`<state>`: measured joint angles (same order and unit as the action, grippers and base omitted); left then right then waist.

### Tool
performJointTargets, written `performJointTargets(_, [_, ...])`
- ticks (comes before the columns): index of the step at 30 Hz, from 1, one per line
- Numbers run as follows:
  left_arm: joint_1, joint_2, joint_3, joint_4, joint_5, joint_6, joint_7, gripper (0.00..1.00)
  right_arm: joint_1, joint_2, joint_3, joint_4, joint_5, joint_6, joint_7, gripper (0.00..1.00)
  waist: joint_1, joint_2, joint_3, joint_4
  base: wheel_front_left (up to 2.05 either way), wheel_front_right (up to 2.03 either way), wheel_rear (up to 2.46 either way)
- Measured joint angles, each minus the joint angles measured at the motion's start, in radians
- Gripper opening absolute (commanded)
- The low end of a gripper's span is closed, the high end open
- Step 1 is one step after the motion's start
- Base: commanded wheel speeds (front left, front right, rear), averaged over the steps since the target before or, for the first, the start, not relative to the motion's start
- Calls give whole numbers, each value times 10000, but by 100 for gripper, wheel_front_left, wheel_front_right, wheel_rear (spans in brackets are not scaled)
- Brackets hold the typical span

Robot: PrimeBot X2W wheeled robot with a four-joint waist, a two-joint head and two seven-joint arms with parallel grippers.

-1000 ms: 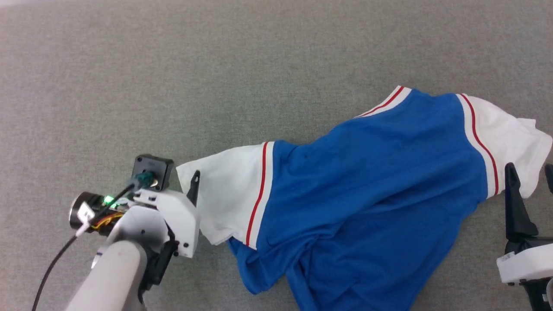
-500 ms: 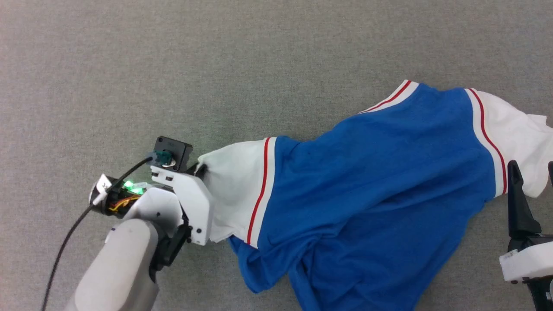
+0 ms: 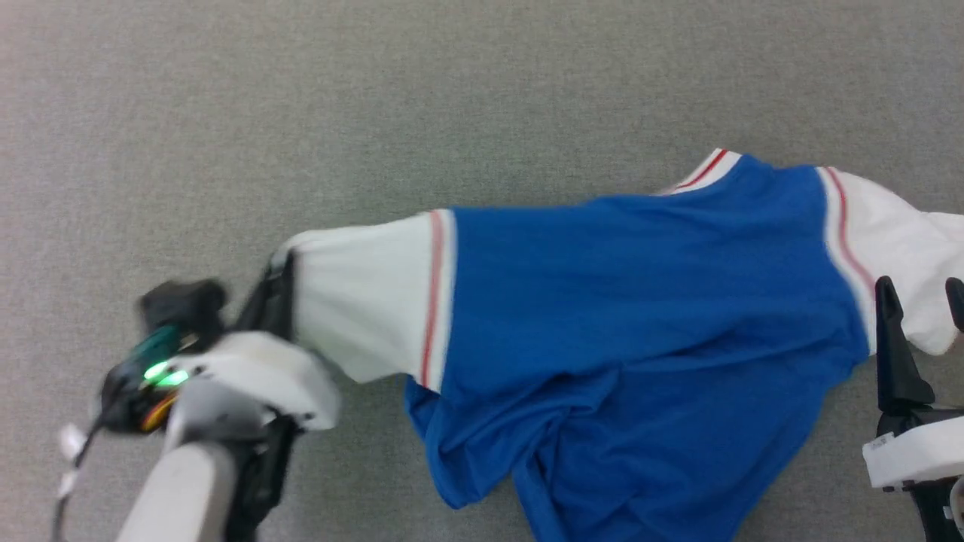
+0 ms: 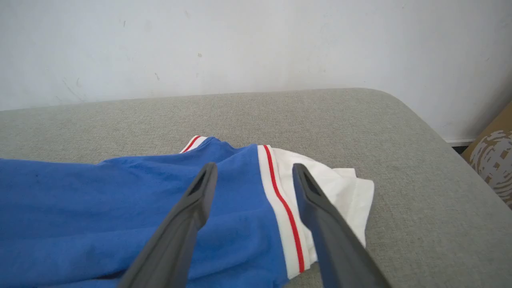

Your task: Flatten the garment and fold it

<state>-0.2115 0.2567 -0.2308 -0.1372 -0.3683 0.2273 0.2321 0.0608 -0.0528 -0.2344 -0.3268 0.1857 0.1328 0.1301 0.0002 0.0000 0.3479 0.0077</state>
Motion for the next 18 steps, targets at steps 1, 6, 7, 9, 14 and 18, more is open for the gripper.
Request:
performJointTargets(1, [324,77,286,-240,-6,236,-88,0,-11,-2,12,27,0,0,0,100,0,0,-27,30,0,0,0])
performJointTargets(6, [2290,677,1755,-1406,-276,966,-138,0,-16,0,23,128,-25,0,0,100,-2,0,-176,161,0,0,0])
performJointTargets(7, [2693,788,1985,-1582,-351,1011,-140,0,-13,0,0,150,-50,0,0,100,-2,0,-205,193,0,0,0])
performJointTargets(9, [3282,886,2314,-1887,-485,1110,-173,0,-8,0,-44,173,-96,0,17,100,-2,0,-253,277,0,0,0])
performJointTargets(14, [3608,828,2261,-2406,-679,1087,-215,0,-490,6,-36,155,-194,0,380,100,-2,0,-351,452,0,0,0])
performJointTargets(18, [3450,807,1933,-2499,-677,965,-198,0,-1739,-512,10,320,-280,0,1237,100,-2,0,-321,442,0,0,0])
